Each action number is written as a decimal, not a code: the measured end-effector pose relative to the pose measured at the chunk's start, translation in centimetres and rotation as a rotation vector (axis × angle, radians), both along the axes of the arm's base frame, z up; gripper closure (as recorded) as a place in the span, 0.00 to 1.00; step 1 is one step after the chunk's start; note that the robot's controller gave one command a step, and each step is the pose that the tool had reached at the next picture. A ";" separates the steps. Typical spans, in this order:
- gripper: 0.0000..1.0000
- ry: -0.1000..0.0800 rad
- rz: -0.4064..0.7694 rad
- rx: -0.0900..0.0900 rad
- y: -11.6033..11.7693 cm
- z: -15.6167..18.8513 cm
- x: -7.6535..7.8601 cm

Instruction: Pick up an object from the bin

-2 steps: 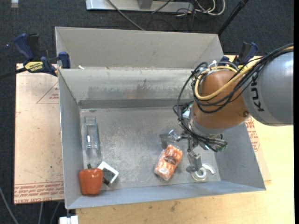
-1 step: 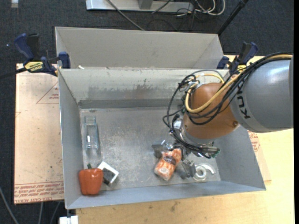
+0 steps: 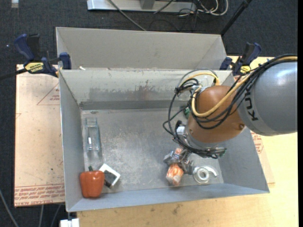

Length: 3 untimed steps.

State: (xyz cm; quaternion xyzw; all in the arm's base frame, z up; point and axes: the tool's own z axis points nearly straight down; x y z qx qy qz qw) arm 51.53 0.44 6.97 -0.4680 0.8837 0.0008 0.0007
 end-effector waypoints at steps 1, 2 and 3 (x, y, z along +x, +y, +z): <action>1.00 0.000 0.000 0.000 0.0 0.0 0.0; 1.00 0.004 0.000 0.000 0.0 0.4 -0.1; 1.00 0.002 -0.001 0.000 0.0 1.6 -0.1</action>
Offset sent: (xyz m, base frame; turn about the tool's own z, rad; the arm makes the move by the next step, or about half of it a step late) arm -0.0001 0.0000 0.0403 0.0000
